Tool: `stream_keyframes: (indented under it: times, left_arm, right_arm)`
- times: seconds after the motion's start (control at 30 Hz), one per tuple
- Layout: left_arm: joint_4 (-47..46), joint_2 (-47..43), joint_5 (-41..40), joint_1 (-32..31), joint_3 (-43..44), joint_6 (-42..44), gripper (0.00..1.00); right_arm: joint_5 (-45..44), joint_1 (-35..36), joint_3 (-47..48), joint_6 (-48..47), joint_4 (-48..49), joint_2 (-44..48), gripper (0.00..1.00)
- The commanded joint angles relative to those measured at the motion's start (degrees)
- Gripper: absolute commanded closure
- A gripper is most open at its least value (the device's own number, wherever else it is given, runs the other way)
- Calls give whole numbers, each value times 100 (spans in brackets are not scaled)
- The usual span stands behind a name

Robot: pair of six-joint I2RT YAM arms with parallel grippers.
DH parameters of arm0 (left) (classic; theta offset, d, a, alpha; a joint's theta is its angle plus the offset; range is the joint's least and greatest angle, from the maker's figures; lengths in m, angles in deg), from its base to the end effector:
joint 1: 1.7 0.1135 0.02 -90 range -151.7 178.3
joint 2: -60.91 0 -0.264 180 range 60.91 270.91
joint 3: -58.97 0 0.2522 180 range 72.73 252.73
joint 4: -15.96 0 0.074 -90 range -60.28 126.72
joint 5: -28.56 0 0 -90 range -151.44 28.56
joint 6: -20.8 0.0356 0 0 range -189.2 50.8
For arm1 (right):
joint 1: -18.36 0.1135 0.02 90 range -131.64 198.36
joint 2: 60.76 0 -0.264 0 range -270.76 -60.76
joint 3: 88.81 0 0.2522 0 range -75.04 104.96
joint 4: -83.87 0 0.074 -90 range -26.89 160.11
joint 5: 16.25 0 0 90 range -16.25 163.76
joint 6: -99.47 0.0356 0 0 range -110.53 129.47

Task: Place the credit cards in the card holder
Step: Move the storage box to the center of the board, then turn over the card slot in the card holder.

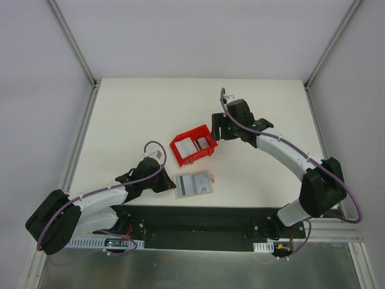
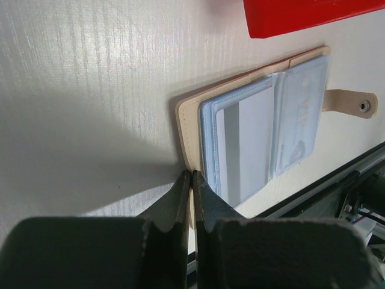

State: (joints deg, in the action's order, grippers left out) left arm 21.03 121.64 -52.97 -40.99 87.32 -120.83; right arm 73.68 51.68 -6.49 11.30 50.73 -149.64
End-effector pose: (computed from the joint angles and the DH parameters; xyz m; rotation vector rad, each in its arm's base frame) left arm 0.1442 -0.1248 0.1423 -0.1721 2.4147 -0.9769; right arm 0.2923 0.1921 0.2786 -0.6192 2.1988 0.3225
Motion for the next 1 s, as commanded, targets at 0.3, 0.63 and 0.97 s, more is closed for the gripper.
stream_keyframes:
  times: [0.3, 0.63, 0.97]
  left_arm:
    - [60, -8, -82, 9, 44, 92, 100]
    - [60, -202, -21, 9, 53, 57, 100]
    - [60, -386, -12, 9, 35, 13, 100]
  right_arm:
    - [43, 1359, -1546, 1030, 804, 1452, 33]
    - [-546, 2652, -1354, 1619, 962, 338, 41]
    - [-414, 2987, -818, 1804, 830, -533, 40]
